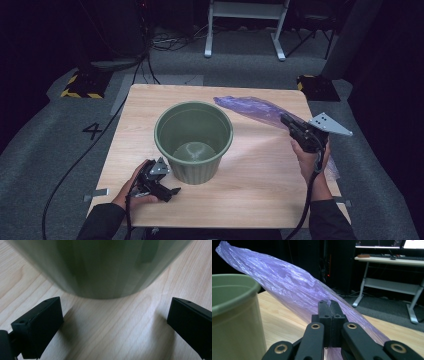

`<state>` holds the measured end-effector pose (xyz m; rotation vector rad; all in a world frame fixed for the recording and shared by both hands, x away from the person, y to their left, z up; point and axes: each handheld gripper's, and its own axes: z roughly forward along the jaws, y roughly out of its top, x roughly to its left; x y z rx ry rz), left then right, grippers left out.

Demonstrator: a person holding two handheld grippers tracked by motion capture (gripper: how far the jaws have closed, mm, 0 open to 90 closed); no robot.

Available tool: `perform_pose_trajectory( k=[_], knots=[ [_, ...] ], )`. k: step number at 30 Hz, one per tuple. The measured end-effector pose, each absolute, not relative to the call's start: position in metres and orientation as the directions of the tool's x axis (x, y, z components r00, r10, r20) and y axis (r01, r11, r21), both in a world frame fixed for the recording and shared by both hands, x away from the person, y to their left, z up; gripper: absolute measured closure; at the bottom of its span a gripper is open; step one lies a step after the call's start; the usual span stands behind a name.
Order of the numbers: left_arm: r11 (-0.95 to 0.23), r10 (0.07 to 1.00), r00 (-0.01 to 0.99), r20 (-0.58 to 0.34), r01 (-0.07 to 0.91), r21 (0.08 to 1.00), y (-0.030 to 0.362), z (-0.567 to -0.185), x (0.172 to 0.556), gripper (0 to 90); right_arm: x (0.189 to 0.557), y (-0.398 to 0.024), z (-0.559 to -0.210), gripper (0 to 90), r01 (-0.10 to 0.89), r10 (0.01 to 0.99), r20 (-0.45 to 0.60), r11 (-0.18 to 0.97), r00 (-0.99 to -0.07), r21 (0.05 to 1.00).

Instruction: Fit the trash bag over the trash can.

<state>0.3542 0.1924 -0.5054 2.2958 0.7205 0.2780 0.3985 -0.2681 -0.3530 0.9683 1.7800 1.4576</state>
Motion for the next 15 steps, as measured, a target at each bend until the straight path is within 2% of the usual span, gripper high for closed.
perform_pose_trajectory(
  k=[15],
  knots=[
    [-0.598,0.567,0.824,-0.004,0.415,0.686,0.171,-0.505,0.369,0.3,0.388,-0.240,-0.338,90.0,0.080,0.806,-0.068,0.141,-0.589,0.987]
  ],
)
